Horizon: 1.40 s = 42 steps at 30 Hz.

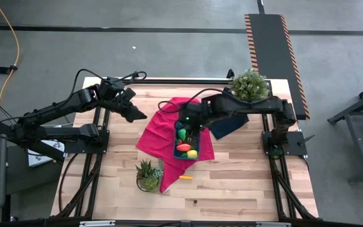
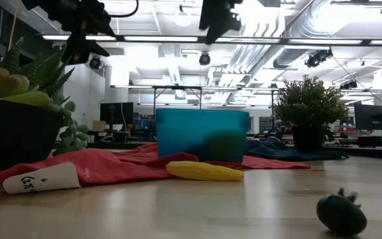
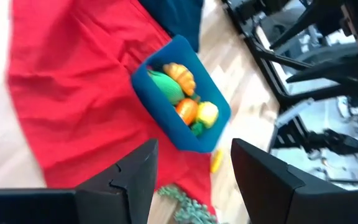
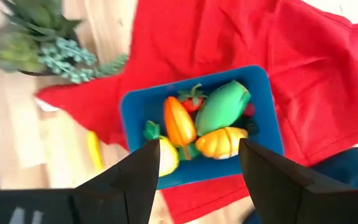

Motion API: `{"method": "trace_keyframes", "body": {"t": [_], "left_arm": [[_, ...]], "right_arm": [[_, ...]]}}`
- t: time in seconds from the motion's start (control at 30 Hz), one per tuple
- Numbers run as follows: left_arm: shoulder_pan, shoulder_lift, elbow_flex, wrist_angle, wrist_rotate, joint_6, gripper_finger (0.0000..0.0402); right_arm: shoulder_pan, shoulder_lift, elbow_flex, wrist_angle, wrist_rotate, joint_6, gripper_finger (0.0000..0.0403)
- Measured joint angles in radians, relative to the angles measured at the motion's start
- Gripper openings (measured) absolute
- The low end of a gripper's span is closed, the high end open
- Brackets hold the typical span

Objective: Pick and placing Produce into tupperware
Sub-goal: Put the corn into the blue bin

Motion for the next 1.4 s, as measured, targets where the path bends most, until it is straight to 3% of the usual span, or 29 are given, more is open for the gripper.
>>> {"method": "trace_keyframes", "body": {"t": [0.43, 0.57, 0.87, 1.1, 1.4], "left_arm": [[-0.001, -0.005, 0.0, -0.001, 0.226, -0.001, 0.0193], [-0.008, -0.023, 0.0, -0.003, 0.247, -0.002, 0.0193], [-0.104, -0.061, 0.0, -0.002, 0.193, -0.006, 0.0193], [-0.225, -0.059, 0.0, 0.003, 0.045, -0.107, 0.0193], [-0.427, -0.059, 0.0, 0.044, -0.075, -0.303, 0.0193]], "right_arm": [[0.125, -0.03, -0.001, 0.053, 0.005, 0.12, 0.0211], [0.178, -0.03, -0.001, 0.058, 0.004, 0.179, 0.0211], [0.331, -0.028, -0.001, 0.057, -0.001, 0.26, 0.0211], [0.43, 0.043, -0.002, 0.053, 0.003, 0.282, 0.0211], [0.498, 0.135, -0.003, 0.078, 0.175, 0.339, 0.0211]]}}
